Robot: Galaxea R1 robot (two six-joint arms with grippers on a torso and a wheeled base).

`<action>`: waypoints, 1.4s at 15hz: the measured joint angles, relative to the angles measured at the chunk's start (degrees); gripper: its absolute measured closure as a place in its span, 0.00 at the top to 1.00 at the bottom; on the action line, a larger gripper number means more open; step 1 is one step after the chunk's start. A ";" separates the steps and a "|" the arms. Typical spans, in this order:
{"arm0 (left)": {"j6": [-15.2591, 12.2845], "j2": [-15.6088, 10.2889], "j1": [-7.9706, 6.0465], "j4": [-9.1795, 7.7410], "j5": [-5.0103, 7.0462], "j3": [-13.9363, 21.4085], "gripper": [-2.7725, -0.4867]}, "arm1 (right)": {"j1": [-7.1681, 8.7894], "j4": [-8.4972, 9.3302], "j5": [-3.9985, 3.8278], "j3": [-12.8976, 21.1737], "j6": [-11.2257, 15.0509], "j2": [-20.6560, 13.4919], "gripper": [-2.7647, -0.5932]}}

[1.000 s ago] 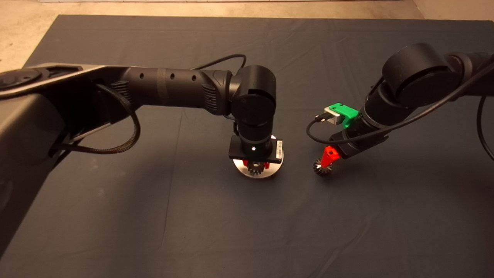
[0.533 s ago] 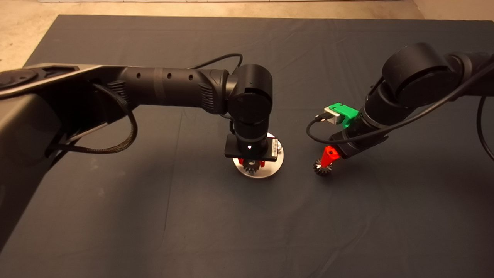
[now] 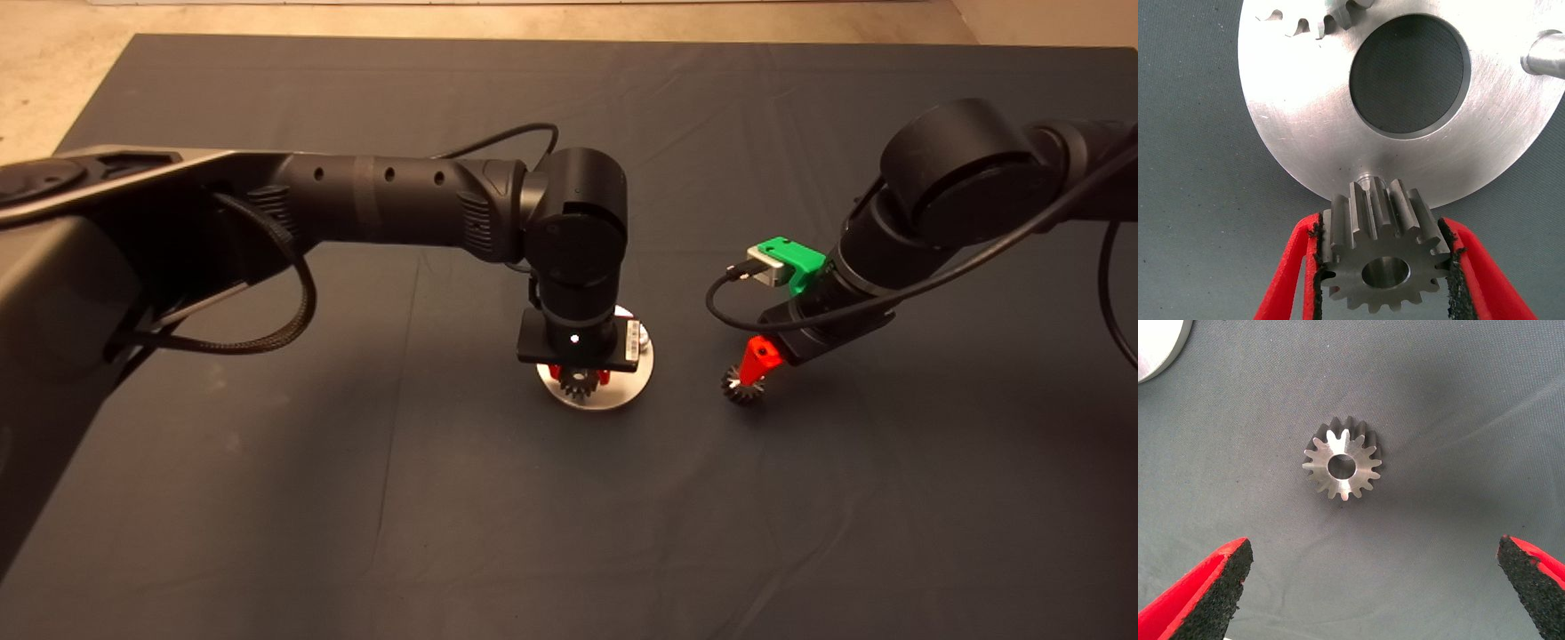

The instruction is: Install three planetary gears onto the carrier pins

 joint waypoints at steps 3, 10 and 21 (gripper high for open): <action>0.00 -0.83 0.00 0.00 0.23 0.00 0.17 | 0.00 0.01 0.00 0.01 0.02 -0.03 0.99; 0.03 -0.55 0.00 0.00 0.17 0.01 0.17 | 0.00 0.01 0.00 0.01 0.02 -0.09 0.99; 0.00 -0.50 0.63 0.02 -0.02 0.76 0.17 | 0.00 0.01 0.00 0.01 0.02 -0.13 0.99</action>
